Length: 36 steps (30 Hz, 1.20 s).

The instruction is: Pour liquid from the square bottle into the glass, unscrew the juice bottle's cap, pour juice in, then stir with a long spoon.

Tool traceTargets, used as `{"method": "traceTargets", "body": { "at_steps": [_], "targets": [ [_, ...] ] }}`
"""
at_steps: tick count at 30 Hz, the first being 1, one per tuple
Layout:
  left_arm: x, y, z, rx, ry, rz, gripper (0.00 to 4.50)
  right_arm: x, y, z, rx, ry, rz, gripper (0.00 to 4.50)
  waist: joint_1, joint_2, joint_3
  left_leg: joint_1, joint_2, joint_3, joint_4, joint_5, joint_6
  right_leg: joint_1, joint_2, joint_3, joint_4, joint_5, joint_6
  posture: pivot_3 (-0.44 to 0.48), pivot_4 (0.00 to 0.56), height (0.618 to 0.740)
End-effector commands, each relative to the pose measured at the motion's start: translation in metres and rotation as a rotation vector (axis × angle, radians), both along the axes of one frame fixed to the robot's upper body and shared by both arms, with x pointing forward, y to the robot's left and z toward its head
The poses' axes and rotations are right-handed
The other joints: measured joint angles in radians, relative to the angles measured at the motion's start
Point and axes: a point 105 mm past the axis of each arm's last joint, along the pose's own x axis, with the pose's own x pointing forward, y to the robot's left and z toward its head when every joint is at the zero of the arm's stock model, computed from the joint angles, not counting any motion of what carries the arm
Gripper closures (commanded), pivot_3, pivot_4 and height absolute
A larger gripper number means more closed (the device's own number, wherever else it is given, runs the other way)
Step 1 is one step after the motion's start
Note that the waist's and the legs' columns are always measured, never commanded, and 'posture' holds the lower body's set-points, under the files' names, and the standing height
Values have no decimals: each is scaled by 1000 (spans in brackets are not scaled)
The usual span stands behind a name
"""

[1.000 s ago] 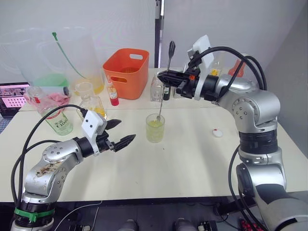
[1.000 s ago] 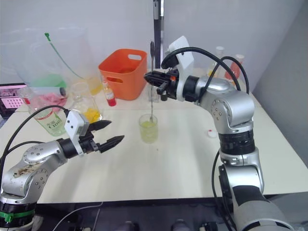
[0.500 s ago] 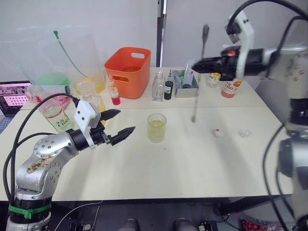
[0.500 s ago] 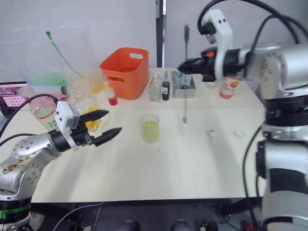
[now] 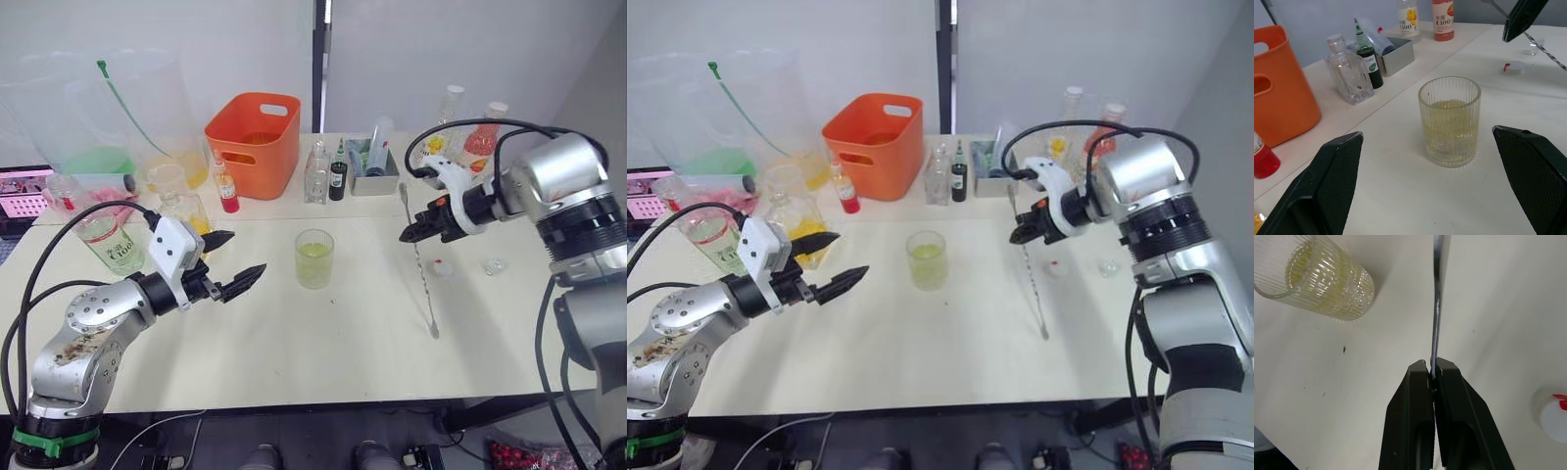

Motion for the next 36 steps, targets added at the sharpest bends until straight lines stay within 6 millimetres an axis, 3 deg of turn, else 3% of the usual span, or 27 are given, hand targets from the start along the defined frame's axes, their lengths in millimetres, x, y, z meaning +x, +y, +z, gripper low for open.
{"method": "traceTargets", "body": {
  "at_steps": [1,8,13,16,20,26,31,36],
  "targets": [
    [-12,1,14,5,-75,19,17,17,-5,-16,-49,-24,-53,4500,1,0,0,1,0,0,0,0,0,0,0,0,0,0,0,0,150,740],
    [-19,7,12,17,-70,70,17,33,1,-64,-84,22,-87,4500,8,0,0,1,0,0,0,1,-2,1,0,0,1,1,0,0,150,740],
    [-23,12,9,28,-53,87,17,38,-5,-76,-89,21,-123,4500,6,0,0,2,0,0,0,1,-2,2,0,0,0,1,0,0,150,740],
    [-25,13,4,38,-32,87,0,37,-8,-76,-82,26,-128,3483,4,0,0,3,0,0,0,1,-2,3,1,0,1,1,0,0,150,740],
    [-25,16,-2,62,-18,86,0,37,-7,-58,-48,7,-101,2141,4,0,0,4,0,0,1,2,-3,3,1,0,2,1,0,0,150,740],
    [-25,45,-15,94,30,145,0,47,-20,-18,-12,-143,-123,95,2,0,0,3,0,0,1,2,-3,0,1,1,5,1,0,0,150,740],
    [-32,70,-32,152,69,184,0,47,-24,28,132,-384,-41,25,-3,0,0,3,0,1,0,2,-3,0,1,1,5,1,0,0,150,740],
    [-38,112,-51,192,120,266,0,22,-49,41,283,-722,64,25,10,-1,0,3,1,1,-1,1,-2,3,1,0,1,1,0,0,150,740]
  ]
}}
